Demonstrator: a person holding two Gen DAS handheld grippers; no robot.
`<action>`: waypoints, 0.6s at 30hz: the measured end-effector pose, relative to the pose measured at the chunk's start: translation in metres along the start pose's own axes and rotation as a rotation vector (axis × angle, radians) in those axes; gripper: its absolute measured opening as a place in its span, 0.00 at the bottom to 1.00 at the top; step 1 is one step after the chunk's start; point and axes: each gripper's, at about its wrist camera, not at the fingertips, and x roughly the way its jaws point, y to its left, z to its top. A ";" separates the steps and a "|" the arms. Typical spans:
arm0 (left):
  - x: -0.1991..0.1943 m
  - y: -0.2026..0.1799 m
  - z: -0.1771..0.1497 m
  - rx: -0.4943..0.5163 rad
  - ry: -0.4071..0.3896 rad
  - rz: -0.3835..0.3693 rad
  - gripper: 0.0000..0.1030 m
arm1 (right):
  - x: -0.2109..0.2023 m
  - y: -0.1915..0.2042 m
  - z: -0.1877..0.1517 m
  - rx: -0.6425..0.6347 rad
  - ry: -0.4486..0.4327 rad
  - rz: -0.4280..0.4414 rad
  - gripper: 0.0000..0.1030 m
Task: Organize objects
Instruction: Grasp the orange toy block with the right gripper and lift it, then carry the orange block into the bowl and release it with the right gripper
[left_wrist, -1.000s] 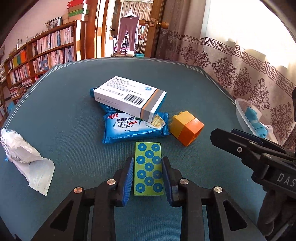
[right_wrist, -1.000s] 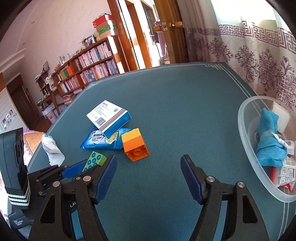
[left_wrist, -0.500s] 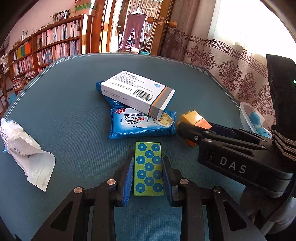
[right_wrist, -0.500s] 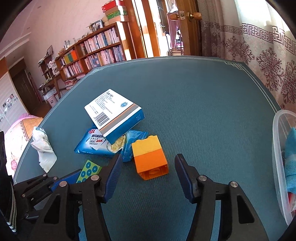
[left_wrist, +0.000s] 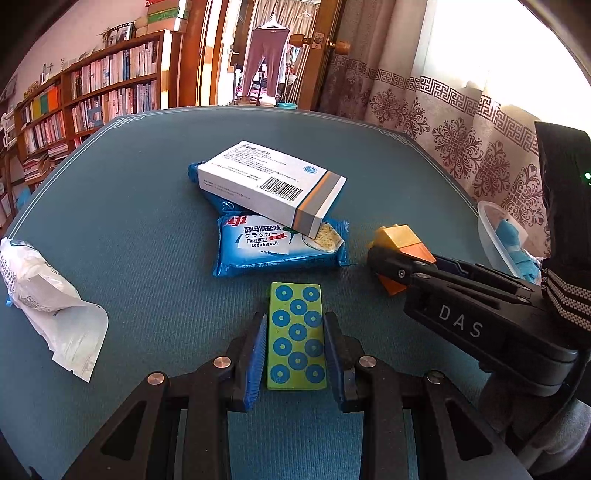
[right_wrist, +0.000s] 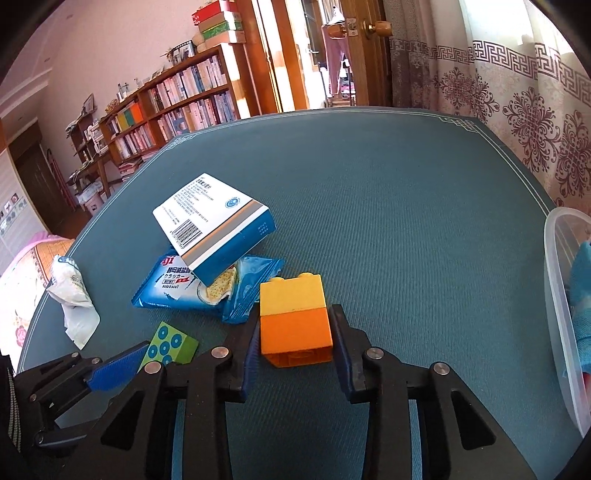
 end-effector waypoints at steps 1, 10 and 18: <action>0.000 0.000 0.000 0.001 0.000 -0.005 0.31 | -0.003 -0.003 0.000 0.010 -0.007 -0.001 0.34; -0.009 -0.005 0.001 0.005 -0.035 -0.110 0.31 | -0.034 -0.028 -0.012 0.102 -0.055 -0.020 0.34; -0.011 -0.011 -0.001 0.028 -0.047 -0.127 0.31 | -0.060 -0.046 -0.028 0.160 -0.093 -0.059 0.34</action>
